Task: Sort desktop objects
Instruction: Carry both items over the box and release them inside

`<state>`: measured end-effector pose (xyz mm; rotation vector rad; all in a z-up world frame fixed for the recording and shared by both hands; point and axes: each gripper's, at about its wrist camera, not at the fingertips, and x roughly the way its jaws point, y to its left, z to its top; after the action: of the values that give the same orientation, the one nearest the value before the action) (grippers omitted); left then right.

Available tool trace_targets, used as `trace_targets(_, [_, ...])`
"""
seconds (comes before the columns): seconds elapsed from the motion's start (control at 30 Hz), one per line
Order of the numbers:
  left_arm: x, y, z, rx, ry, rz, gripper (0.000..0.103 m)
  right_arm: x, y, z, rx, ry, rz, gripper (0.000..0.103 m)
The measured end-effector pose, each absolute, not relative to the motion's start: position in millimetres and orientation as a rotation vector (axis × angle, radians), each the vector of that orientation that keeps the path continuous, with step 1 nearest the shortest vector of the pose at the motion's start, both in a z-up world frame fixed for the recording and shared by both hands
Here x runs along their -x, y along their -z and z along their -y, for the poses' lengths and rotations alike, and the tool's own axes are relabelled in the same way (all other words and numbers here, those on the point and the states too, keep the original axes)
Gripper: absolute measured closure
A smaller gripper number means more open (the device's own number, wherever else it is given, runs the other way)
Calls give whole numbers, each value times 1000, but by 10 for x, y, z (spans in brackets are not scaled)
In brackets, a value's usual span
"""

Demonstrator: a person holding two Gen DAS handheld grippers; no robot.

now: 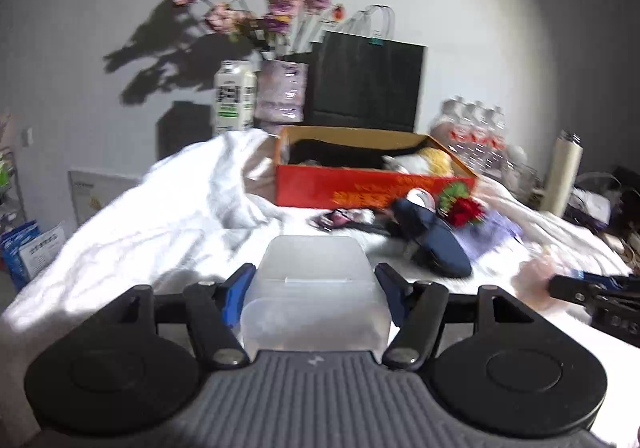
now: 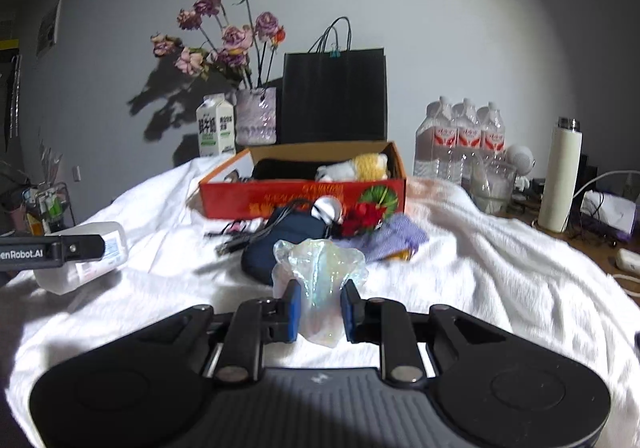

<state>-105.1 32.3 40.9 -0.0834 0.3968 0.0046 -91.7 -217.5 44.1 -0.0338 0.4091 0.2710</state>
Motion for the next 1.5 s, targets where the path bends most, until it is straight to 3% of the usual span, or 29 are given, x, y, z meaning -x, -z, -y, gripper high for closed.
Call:
trace_targets(0.17, [882,-171,-232,89,-5,-488,36,925,-321,2128,44,-258,-448,83])
trace_targets(0.37, [973,-217,-205,89,-11,-445,36,960,-395,2142,36,-275,-404,83])
trace_targets(0.7, [205,-1096,-490,118,77,-323,36,381,-1199,2176,44,-378,-264,83])
trace_targets(0.83, [-431,-1426,-522,129,89,-311,36,-202,-1600,2100,95,-390,-212,83])
trace_targets(1.03, [-1696,-1413,-482,136,37,-376,36,-1668,-1854,1978,84,-363,-339,83])
trace_targets(1.27, [-2900,-1056,-402,84,12,-508,36,-3102,-1471,1792,125,-293,-563,83])
trace_targets(1.5, [-3529,-683,-512,117,-59,-637,36,-3898,-1005,1827,103,-233,-710,82])
